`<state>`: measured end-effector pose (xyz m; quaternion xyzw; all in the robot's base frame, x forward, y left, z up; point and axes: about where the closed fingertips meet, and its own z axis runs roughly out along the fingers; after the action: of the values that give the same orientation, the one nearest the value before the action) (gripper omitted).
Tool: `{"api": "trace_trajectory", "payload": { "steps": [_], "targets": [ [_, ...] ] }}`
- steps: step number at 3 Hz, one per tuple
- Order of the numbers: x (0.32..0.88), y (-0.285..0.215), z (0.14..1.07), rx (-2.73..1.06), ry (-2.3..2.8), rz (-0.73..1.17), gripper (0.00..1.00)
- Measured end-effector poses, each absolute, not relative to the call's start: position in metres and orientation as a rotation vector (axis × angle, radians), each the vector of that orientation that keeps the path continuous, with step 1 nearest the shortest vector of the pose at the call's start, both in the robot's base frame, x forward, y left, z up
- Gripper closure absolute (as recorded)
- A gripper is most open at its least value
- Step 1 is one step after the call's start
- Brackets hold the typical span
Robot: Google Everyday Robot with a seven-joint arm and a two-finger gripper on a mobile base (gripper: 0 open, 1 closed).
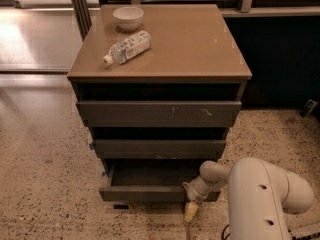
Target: Open bottom drawer
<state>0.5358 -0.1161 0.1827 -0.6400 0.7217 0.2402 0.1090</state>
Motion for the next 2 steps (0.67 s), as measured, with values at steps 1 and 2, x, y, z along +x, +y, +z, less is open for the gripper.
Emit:
{"api": "trace_trajectory", "payload": {
  "steps": [1,2],
  "targets": [
    [0.4877,-0.1030,0.1898,-1.940,2.124,0.777,0.00],
    [0.4864,-0.1032,0.1892,-1.939,2.125,0.780,0.00]
  ]
}}
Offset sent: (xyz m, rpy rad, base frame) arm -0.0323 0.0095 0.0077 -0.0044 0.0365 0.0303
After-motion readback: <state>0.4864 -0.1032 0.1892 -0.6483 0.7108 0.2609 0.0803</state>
